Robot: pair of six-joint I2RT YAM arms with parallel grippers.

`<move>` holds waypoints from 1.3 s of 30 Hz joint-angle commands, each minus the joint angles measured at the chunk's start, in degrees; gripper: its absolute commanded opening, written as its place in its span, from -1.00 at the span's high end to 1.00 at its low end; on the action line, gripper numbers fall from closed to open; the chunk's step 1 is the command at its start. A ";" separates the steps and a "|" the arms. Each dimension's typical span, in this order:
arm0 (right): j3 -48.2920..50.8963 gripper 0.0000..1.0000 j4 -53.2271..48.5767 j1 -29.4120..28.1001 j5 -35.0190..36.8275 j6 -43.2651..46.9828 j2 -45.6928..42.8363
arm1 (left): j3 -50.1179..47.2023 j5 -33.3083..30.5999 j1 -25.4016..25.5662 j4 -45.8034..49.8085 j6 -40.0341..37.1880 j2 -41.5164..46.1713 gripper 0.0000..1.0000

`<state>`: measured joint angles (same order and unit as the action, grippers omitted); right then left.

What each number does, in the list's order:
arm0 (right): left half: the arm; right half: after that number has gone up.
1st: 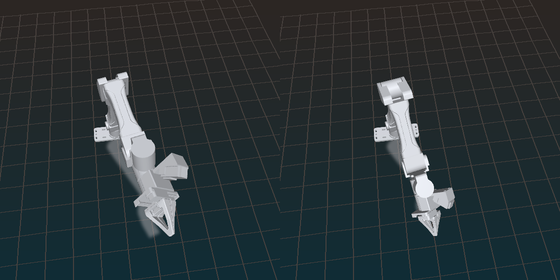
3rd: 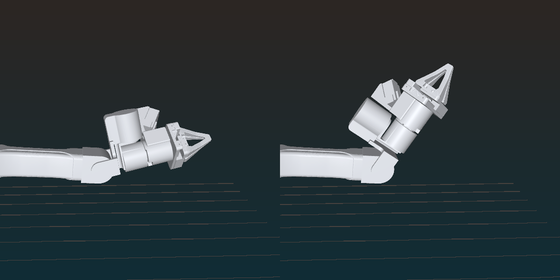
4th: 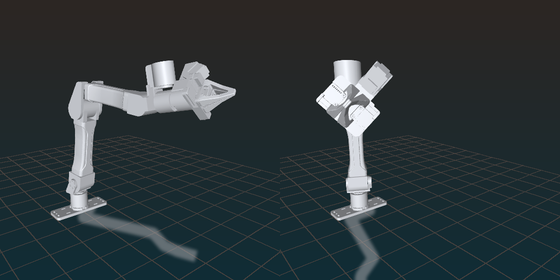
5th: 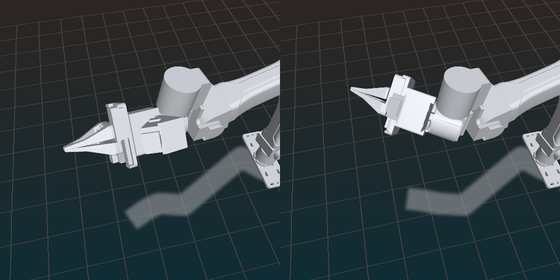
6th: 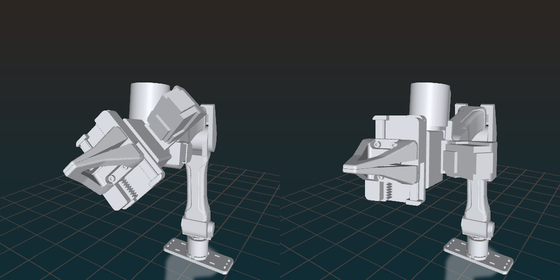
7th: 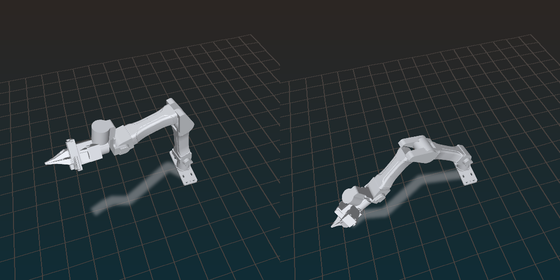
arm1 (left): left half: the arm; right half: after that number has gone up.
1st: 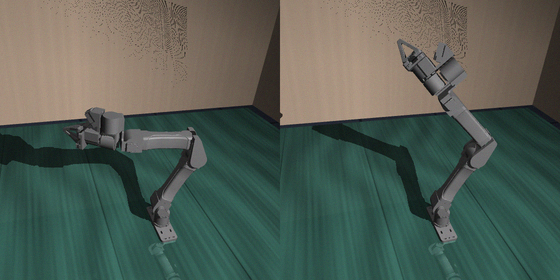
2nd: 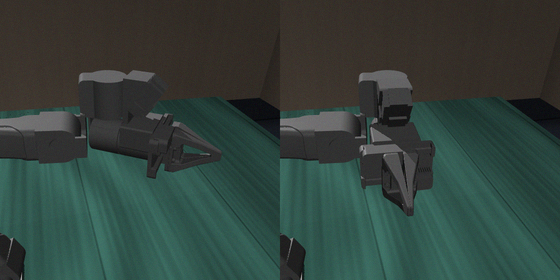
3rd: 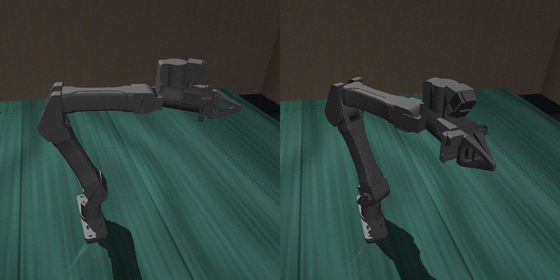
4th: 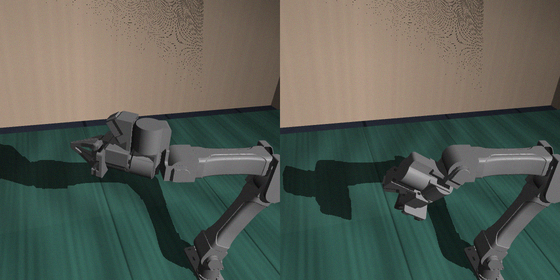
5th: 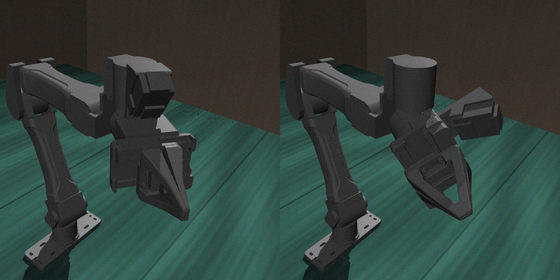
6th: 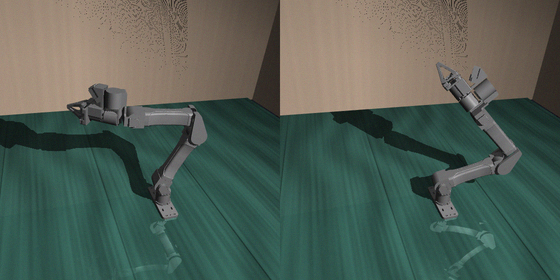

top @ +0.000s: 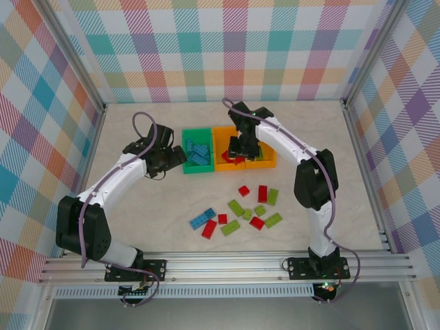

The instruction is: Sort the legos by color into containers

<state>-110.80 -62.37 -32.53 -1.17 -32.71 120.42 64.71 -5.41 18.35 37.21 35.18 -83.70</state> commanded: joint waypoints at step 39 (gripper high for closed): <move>32.53 -0.20 3.68 2.30 4.86 0.32 -16.62 | -3.19 0.30 6.25 -1.21 0.68 -2.82 -0.82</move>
<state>-79.75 -59.22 -30.33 3.90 -31.03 103.46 60.40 -5.19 23.62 35.90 36.45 -85.82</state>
